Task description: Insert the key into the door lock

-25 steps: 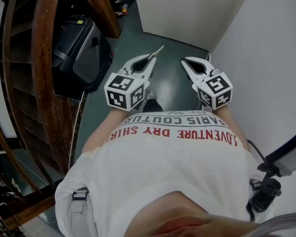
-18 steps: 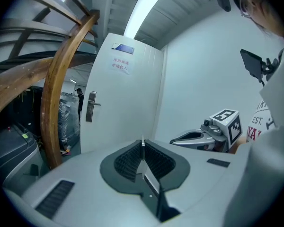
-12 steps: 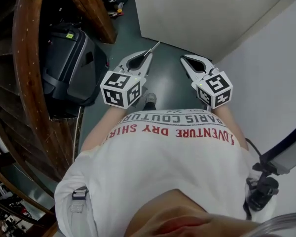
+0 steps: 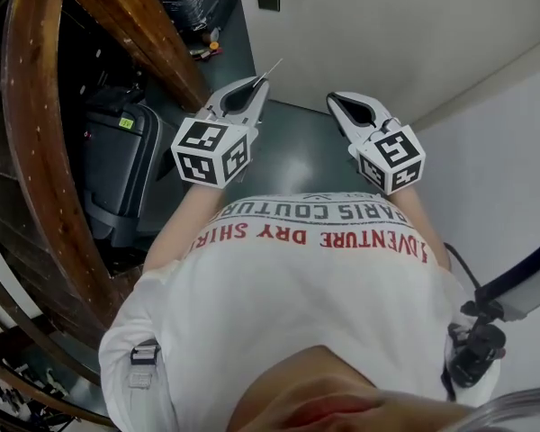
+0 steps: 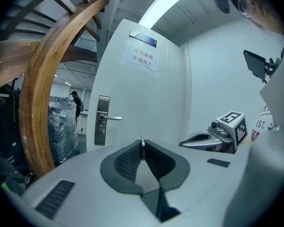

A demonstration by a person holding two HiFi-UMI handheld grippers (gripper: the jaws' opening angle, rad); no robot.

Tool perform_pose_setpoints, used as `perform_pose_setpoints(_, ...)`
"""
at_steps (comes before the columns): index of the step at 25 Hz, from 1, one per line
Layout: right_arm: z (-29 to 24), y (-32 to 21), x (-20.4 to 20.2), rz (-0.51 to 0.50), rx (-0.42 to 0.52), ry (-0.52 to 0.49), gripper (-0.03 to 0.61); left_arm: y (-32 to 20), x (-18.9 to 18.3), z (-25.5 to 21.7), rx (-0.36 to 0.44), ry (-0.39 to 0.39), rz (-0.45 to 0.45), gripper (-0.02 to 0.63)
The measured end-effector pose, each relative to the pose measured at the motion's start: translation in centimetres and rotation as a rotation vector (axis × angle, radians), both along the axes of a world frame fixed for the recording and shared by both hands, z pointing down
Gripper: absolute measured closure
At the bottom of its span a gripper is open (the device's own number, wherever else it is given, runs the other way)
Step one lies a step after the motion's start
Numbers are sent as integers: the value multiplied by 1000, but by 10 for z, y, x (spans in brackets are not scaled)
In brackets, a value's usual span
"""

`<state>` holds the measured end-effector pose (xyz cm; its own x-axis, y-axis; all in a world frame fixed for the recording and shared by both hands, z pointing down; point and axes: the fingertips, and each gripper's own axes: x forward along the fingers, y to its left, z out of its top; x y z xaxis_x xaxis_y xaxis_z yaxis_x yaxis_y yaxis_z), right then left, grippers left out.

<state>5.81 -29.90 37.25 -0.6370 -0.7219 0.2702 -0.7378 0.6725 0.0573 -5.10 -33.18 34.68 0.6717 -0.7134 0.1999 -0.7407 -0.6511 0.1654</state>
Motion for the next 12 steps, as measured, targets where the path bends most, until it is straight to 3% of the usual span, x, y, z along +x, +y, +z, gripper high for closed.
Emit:
perform_pose_setpoints(3,10,-21,8,-2,0,15,575,-24,2,11,-6,6,0,591)
perform_pose_setpoints(8,28,-50,15,12,-36,1,575,-45,1,40,-86,25,9,591)
perform_pose_setpoints(12,39,-83,11,-23,-30,-26,575,-75,2,47,-69,5,-10,591)
